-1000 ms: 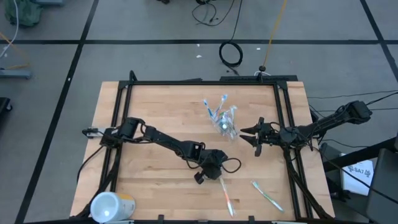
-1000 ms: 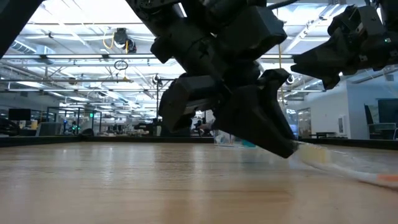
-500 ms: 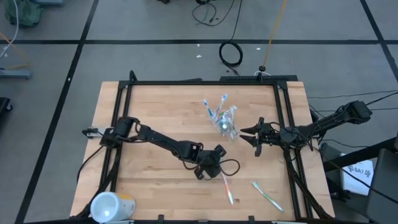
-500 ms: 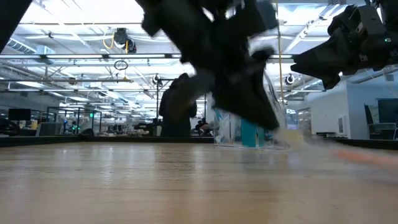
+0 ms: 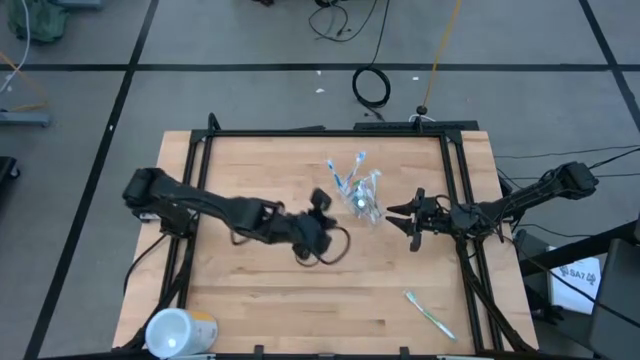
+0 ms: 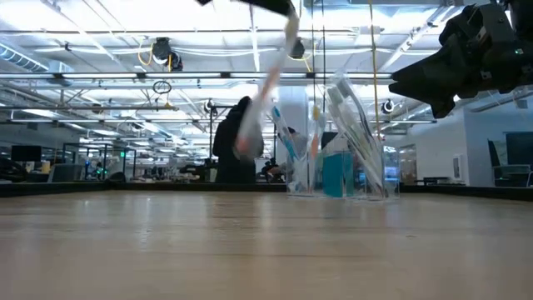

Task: Pick & Place toothbrushing station
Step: Put the orange toothbrush into the transparent organizer, then put the green toothbrush into the transparent organizer

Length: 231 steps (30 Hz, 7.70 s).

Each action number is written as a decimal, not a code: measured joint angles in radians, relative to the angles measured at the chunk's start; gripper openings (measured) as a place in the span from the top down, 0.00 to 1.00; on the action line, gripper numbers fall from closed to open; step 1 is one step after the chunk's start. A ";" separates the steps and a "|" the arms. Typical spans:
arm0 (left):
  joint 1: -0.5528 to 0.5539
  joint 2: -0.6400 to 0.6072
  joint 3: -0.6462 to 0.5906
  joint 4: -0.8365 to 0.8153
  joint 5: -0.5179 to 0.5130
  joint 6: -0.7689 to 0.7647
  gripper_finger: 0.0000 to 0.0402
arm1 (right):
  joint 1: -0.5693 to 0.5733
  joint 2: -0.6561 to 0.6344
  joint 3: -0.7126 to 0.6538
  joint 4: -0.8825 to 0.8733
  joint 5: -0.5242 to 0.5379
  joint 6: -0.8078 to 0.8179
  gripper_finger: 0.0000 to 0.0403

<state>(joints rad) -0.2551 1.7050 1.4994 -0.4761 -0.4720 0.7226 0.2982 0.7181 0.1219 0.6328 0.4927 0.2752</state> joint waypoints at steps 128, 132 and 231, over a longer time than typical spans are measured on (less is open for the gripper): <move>0.220 -0.317 -0.437 0.261 0.108 -0.789 0.59 | 0.534 0.775 0.653 -1.108 -0.673 1.223 0.57; 0.220 -0.317 -0.437 0.263 0.108 -0.788 0.59 | 0.534 0.781 0.653 -1.104 -0.669 1.222 0.57; 0.123 -0.494 -0.436 0.055 0.149 -0.810 0.59 | 0.019 0.338 0.143 0.000 0.132 -0.137 0.82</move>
<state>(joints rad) -0.1323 1.2113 1.0637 -0.4214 -0.3234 -0.0876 0.3168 1.0566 0.2652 0.6331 0.6244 0.1387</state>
